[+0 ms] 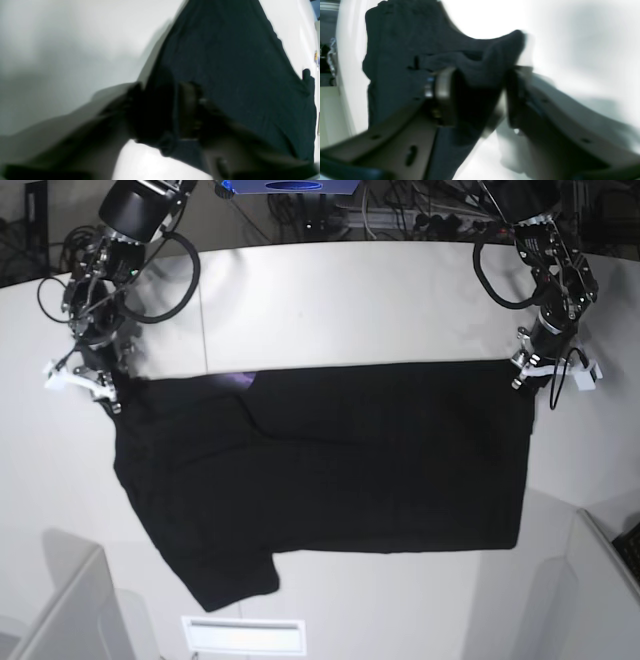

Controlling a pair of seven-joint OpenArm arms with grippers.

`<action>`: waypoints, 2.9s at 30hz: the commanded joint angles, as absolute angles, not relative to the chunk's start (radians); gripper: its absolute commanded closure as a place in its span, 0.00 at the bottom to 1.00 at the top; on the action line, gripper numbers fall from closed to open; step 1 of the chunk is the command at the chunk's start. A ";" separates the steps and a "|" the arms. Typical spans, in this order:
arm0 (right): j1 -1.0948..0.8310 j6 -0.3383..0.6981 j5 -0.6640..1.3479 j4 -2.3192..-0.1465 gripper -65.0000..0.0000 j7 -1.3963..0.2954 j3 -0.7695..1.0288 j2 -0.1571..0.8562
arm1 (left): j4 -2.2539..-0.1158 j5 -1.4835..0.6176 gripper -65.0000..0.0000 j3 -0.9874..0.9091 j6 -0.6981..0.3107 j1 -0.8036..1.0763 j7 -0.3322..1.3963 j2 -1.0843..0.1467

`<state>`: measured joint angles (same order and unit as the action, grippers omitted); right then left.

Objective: Fold the T-shirt properly
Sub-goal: 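Regrip the folded edge with both grippers at sleeve and hem corners, then pull the shirt toward the robot with both grippers, then release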

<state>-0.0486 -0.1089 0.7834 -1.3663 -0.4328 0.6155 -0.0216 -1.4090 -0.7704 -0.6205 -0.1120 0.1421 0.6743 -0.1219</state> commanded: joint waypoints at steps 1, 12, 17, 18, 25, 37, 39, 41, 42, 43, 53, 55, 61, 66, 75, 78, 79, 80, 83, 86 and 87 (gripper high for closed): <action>-0.047 -0.127 0.774 -1.369 0.74 -0.450 0.615 -0.018 | -1.417 -0.768 0.83 -0.621 -0.110 0.142 0.691 -0.128; -0.084 -0.127 0.779 -1.388 1.00 -0.410 0.619 -0.018 | -1.429 -0.768 1.00 -0.621 -0.110 0.176 0.694 -0.134; -0.119 -0.127 0.779 -1.425 1.00 -0.410 0.621 -0.021 | -1.443 -0.768 1.00 -0.621 -0.110 0.208 0.694 -0.137; -0.124 -0.127 0.779 -1.429 1.00 -0.410 0.621 -0.021 | -1.443 -0.768 1.00 -0.621 -0.110 0.214 0.694 -0.137; -0.179 -0.127 0.780 -1.440 1.00 -0.410 0.622 -0.021 | -1.484 -0.768 1.00 -0.621 -0.110 0.263 0.694 -0.137; -0.328 -0.127 0.780 -1.616 1.00 -0.410 0.615 -0.056 | -1.580 -0.768 1.00 -0.630 -0.110 0.374 0.694 -0.137; -0.343 -0.127 0.780 -1.629 1.00 -0.412 0.615 -0.056 | -1.580 -0.768 1.00 -0.630 -0.110 0.390 0.694 -0.137; -0.363 -0.127 0.780 -1.644 1.00 -0.412 0.615 -0.064 | -1.580 -0.768 1.00 -0.631 -0.110 0.407 0.693 -0.137; -0.372 -0.127 0.780 -1.658 1.00 -0.412 0.616 -0.071 | -1.580 -0.768 1.00 -0.631 -0.110 0.415 0.693 -0.139; -0.384 -0.127 0.780 -1.673 1.00 -0.412 0.618 -0.076 | -1.580 -0.766 1.00 -0.631 -0.110 0.424 0.693 -0.139; -0.461 -0.127 0.780 -1.722 1.00 -0.414 0.613 -0.077 | -1.630 -0.763 1.00 -0.697 -0.110 0.518 0.693 -0.137; -0.476 -0.127 0.782 -1.732 1.00 -0.440 0.613 -0.079 | -1.662 -0.762 1.00 -0.716 -0.110 0.538 0.693 -0.137; -0.532 -0.127 0.869 -1.774 1.00 -0.486 0.613 -0.111 | -1.666 -0.762 1.00 -0.727 -0.110 0.556 0.693 -0.137; -0.578 -0.127 0.880 -1.814 1.00 -0.486 0.611 -0.113 | -1.672 -0.762 1.00 -0.727 -0.110 0.578 0.693 -0.137; -0.610 -0.127 0.880 -1.824 1.00 -0.487 0.611 -0.113 | -1.672 -0.762 1.00 -0.727 -0.110 0.587 0.693 -0.136; -0.610 -0.131 0.880 -1.824 1.00 -0.489 0.611 -0.113 | -1.673 -0.763 1.00 -0.727 -0.110 0.587 0.693 -0.136; -0.610 -0.133 0.880 -1.824 1.00 -0.495 0.611 -0.113 | -1.673 -0.763 1.00 -0.727 -0.110 0.587 0.693 -0.136; -0.608 -0.133 0.880 -1.824 1.00 -0.516 0.616 -0.113 | -1.673 -0.763 1.00 -0.727 -0.110 0.587 0.693 -0.136; -0.602 -0.133 0.881 -1.825 1.00 -0.564 0.621 -0.113 | -1.673 -0.763 1.00 -0.727 -0.110 0.587 0.693 -0.136; -0.602 -0.131 0.881 -1.825 1.00 -0.568 0.613 -0.113 | -1.672 -0.766 1.00 -0.727 -0.110 0.587 0.693 -0.136; -0.602 -0.131 0.881 -1.825 0.97 -0.568 0.613 -0.113 | -1.672 -0.766 0.96 -0.727 -0.110 0.587 0.693 -0.136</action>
<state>-0.5964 -0.1349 0.8726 -1.8057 -0.5770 0.6106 -0.1188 -1.6581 -0.7647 -0.7189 -0.1085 0.5766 0.6998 -0.1249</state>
